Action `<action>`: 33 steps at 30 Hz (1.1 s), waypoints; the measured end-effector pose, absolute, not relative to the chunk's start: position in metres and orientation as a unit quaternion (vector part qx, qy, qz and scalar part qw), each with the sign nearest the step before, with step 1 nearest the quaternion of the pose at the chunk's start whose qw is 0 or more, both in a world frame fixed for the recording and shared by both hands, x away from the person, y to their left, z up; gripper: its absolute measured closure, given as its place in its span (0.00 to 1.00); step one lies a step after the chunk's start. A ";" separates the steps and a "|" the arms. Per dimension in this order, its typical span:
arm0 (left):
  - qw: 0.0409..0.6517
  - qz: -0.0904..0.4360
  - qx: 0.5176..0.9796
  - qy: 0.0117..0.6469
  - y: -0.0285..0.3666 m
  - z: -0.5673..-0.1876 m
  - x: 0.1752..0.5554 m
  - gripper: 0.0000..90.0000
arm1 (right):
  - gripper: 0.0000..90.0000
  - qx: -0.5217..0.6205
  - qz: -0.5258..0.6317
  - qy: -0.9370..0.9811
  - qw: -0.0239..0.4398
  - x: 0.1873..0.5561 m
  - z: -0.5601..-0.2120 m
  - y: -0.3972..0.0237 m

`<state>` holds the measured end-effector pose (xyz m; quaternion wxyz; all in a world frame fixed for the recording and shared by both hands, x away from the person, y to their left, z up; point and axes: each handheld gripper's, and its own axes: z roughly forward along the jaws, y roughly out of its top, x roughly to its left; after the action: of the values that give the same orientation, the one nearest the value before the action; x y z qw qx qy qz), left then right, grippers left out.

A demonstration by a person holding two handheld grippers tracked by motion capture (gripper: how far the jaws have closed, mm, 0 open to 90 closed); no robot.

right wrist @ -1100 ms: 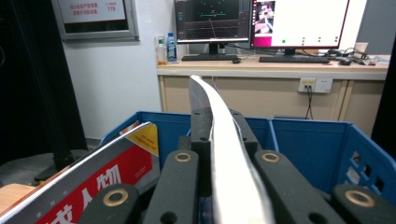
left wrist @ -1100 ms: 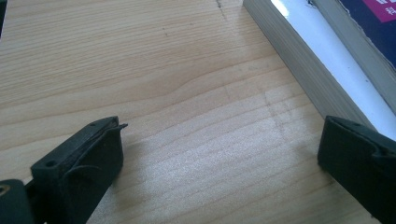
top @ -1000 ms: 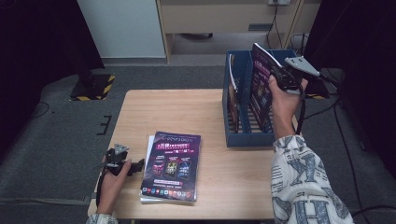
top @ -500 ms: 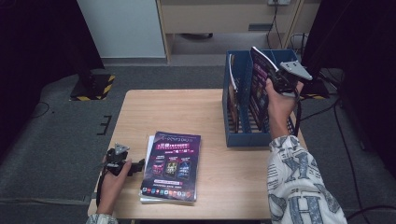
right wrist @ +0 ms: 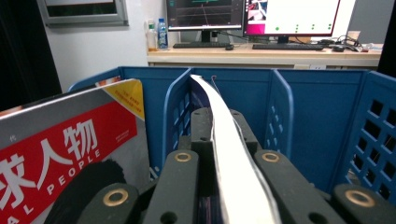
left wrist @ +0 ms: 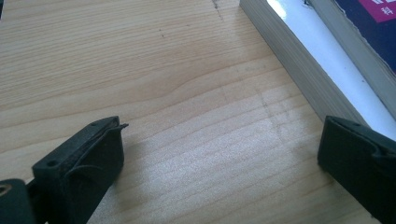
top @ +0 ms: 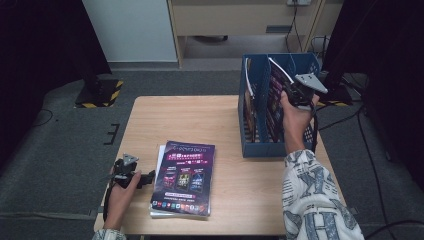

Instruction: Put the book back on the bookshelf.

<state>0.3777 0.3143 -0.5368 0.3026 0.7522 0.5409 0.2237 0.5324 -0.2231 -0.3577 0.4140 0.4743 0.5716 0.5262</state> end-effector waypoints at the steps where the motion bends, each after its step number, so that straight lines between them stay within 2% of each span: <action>1: 0.303 0.224 0.752 0.541 0.314 -0.537 0.378 0.00 | 0.94 0.475 0.525 0.573 0.413 0.532 -0.359 -0.222; 14: 0.303 0.223 0.752 0.541 0.314 -0.537 0.378 0.00 | 0.93 0.470 0.512 0.594 0.405 0.531 -0.359 -0.219; 28: 0.303 0.223 0.753 0.541 0.314 -0.537 0.378 0.00 | 0.89 0.483 0.513 0.604 0.373 0.534 -0.358 -0.217; 33: 0.303 0.223 0.753 0.541 0.314 -0.537 0.378 0.00 | 0.93 0.483 0.506 0.610 0.371 0.535 -0.358 -0.217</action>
<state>0.3781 0.3138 -0.5367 0.3028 0.7526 0.5406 0.2229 0.5350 -0.2172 -0.3575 0.3714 0.4830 0.6101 0.5065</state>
